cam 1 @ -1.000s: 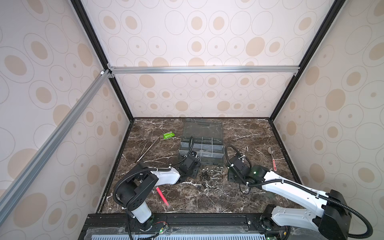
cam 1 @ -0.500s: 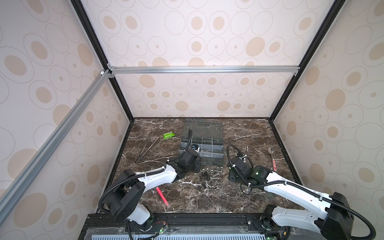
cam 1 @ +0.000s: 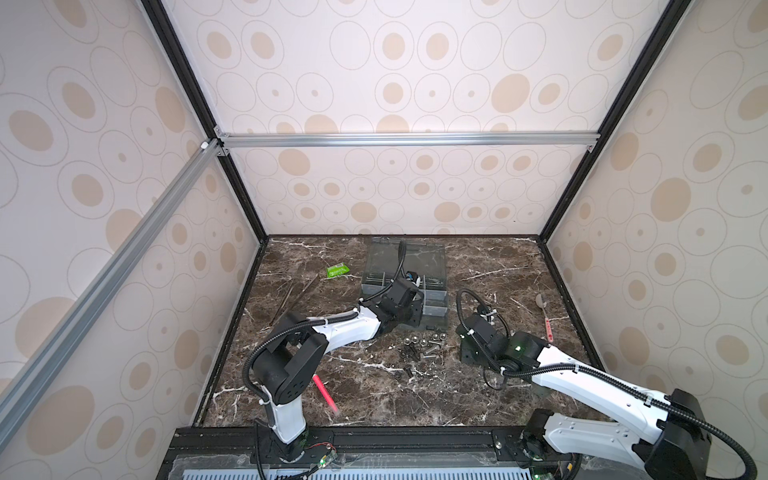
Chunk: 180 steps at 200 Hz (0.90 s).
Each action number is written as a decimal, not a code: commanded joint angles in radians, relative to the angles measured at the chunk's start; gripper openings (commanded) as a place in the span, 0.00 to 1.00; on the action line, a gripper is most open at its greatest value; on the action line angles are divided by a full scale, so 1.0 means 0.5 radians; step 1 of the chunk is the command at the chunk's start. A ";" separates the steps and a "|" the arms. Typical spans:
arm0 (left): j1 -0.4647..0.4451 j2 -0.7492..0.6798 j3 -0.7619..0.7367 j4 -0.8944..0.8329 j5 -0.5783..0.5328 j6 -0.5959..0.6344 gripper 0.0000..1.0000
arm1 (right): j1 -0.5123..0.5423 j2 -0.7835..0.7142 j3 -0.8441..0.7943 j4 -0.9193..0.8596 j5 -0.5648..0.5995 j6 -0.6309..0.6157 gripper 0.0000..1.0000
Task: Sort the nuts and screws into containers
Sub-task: 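Carry the black nut with the left gripper into an organizer compartment and release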
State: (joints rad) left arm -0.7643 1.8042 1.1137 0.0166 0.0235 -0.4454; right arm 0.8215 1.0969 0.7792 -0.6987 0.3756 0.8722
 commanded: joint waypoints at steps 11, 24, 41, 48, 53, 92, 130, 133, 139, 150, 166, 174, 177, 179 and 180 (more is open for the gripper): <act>-0.015 0.048 0.116 -0.023 0.021 0.013 0.29 | -0.014 -0.014 -0.011 -0.075 0.054 0.020 0.51; -0.013 0.050 0.116 -0.024 0.018 0.002 0.33 | -0.016 -0.013 -0.002 -0.078 0.053 0.007 0.51; -0.014 0.037 0.106 -0.009 0.015 -0.009 0.37 | -0.014 -0.012 0.009 -0.087 0.060 -0.005 0.51; -0.014 0.028 0.101 -0.009 0.013 -0.011 0.37 | -0.015 -0.012 0.014 -0.091 0.066 -0.010 0.51; -0.014 0.018 0.098 -0.009 0.011 -0.013 0.38 | -0.016 -0.011 0.013 -0.092 0.070 -0.016 0.51; -0.014 -0.105 0.025 0.015 -0.013 -0.048 0.40 | -0.014 -0.017 0.025 -0.100 0.080 -0.026 0.51; -0.009 -0.291 -0.103 0.044 -0.088 -0.085 0.40 | -0.014 -0.025 -0.011 -0.082 0.079 -0.010 0.51; -0.008 -0.309 -0.113 0.044 -0.095 -0.088 0.40 | -0.015 -0.026 -0.013 -0.077 0.077 -0.007 0.51; -0.010 -0.338 -0.134 0.045 -0.115 -0.088 0.40 | -0.014 -0.032 -0.023 -0.070 0.076 -0.005 0.51; -0.008 -0.402 -0.172 0.051 -0.151 -0.091 0.40 | -0.015 -0.037 -0.035 -0.058 0.072 -0.001 0.51; -0.006 -0.491 -0.235 0.059 -0.192 -0.097 0.41 | -0.016 -0.034 -0.041 -0.049 0.072 0.001 0.51; -0.004 -0.537 -0.269 0.062 -0.213 -0.108 0.41 | -0.015 -0.031 -0.044 -0.049 0.068 0.003 0.51; -0.004 -0.557 -0.285 0.064 -0.221 -0.116 0.41 | -0.016 -0.028 -0.044 -0.047 0.068 0.003 0.51; -0.003 -0.567 -0.295 0.065 -0.224 -0.123 0.41 | -0.015 -0.028 -0.044 -0.045 0.066 0.005 0.51; -0.003 -0.573 -0.301 0.065 -0.226 -0.126 0.41 | -0.014 -0.029 -0.045 -0.045 0.066 0.006 0.51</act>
State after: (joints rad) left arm -0.7643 1.5795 1.0039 0.0334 -0.0349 -0.4793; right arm 0.8215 1.0935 0.7719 -0.7147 0.3939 0.8631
